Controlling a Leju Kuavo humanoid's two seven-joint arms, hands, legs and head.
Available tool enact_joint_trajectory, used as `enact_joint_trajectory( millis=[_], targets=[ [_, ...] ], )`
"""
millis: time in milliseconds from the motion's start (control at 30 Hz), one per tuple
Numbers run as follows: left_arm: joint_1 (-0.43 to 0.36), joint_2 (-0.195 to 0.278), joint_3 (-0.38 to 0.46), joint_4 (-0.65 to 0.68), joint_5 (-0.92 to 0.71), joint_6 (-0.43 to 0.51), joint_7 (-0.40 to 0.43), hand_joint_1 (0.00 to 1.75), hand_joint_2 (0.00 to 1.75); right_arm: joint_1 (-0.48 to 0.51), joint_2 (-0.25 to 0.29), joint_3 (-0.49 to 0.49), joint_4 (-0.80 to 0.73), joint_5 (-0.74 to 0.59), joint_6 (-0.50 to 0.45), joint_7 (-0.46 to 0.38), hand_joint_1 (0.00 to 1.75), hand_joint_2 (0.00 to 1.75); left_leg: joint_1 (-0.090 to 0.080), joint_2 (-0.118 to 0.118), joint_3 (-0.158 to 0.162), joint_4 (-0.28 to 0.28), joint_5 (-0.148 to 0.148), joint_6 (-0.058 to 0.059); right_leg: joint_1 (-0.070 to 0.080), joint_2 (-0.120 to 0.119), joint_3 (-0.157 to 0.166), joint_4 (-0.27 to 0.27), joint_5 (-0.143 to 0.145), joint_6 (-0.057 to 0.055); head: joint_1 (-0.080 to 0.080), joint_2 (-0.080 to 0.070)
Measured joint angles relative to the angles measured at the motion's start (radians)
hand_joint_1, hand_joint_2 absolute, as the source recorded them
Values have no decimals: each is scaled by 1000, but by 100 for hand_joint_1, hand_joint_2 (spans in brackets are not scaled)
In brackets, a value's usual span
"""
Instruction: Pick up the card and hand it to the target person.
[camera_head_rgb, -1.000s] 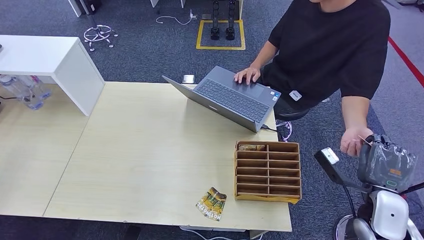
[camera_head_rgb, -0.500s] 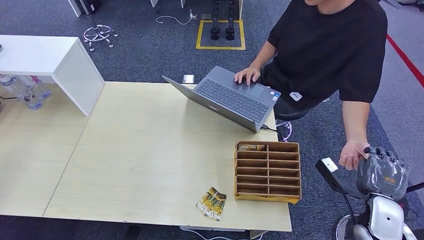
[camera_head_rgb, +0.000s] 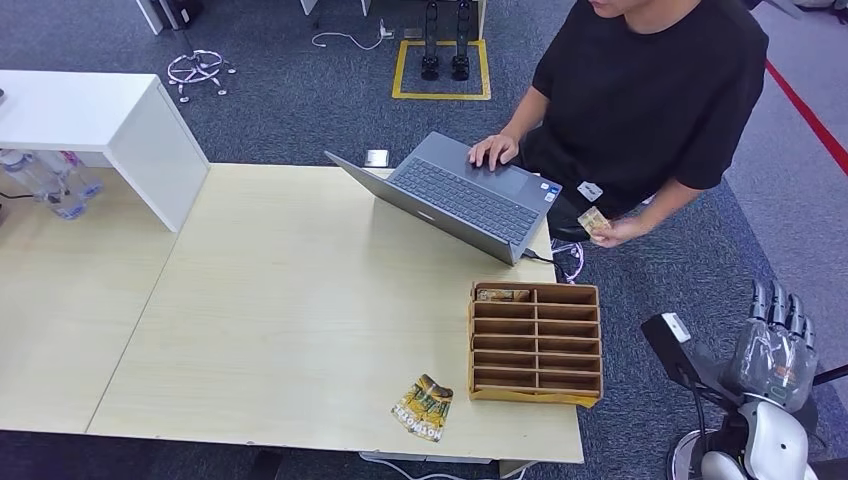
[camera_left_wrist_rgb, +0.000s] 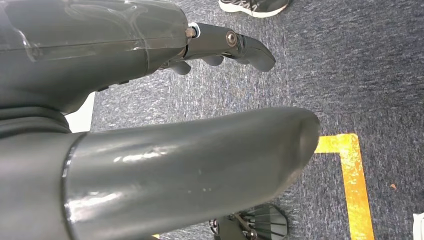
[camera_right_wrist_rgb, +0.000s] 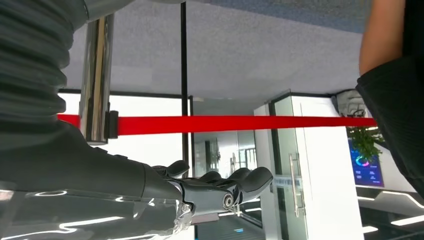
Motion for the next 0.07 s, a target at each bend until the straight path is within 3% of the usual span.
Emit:
enact_joint_trajectory(
  millis=[67],
  targets=[
    [0,0,0,0,0,0,0,0,0,0,3,0,-1,-8,-4,-1,0,175,0,0,0,0,0,0,0,0,0,0,0,0,0,0]
  ],
)
